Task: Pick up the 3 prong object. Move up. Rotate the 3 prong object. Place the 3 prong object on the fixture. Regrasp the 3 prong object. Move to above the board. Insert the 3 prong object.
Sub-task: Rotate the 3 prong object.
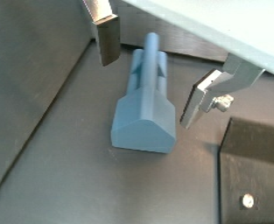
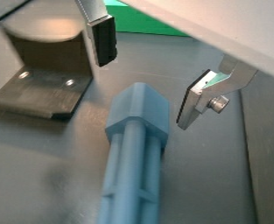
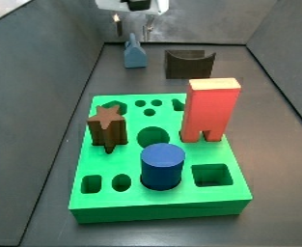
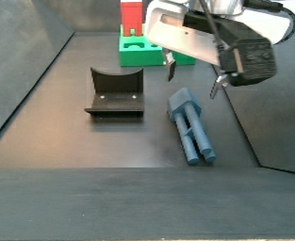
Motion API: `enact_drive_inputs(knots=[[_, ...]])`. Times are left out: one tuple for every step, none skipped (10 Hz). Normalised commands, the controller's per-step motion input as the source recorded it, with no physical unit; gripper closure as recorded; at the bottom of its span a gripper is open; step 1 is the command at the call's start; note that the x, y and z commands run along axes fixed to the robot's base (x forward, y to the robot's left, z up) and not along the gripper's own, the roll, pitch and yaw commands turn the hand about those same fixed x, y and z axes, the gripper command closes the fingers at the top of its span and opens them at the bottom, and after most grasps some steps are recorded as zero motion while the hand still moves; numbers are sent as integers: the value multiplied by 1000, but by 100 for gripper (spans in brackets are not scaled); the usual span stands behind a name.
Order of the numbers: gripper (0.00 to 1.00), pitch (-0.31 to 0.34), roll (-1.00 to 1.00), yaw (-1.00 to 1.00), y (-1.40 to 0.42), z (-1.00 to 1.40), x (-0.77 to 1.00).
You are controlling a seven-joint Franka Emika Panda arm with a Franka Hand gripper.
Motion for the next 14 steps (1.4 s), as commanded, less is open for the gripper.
enact_drive_inputs(knots=[[0, 15, 23, 1000, -1, -49, 28], [0, 17, 26, 1000, -1, -49, 28], [0, 21, 32, 1000, -1, -49, 29], [0, 26, 39, 1000, -2, -49, 29], [0, 31, 47, 972, -2, -48, 29], [0, 31, 47, 643, -2, -48, 29], [0, 31, 47, 429, -2, -48, 29], [0, 31, 48, 323, -1, -48, 29], [0, 0, 0, 0, 0, -1000, 0], [0, -4, 3, -43, 2, -1000, 3], [0, -30, 28, -54, 13, -1000, 25], [0, -26, 53, -45, 17, -1000, 29], [0, -21, 74, -38, 19, -1000, 37], [0, -19, 88, -33, 20, -1000, 43]])
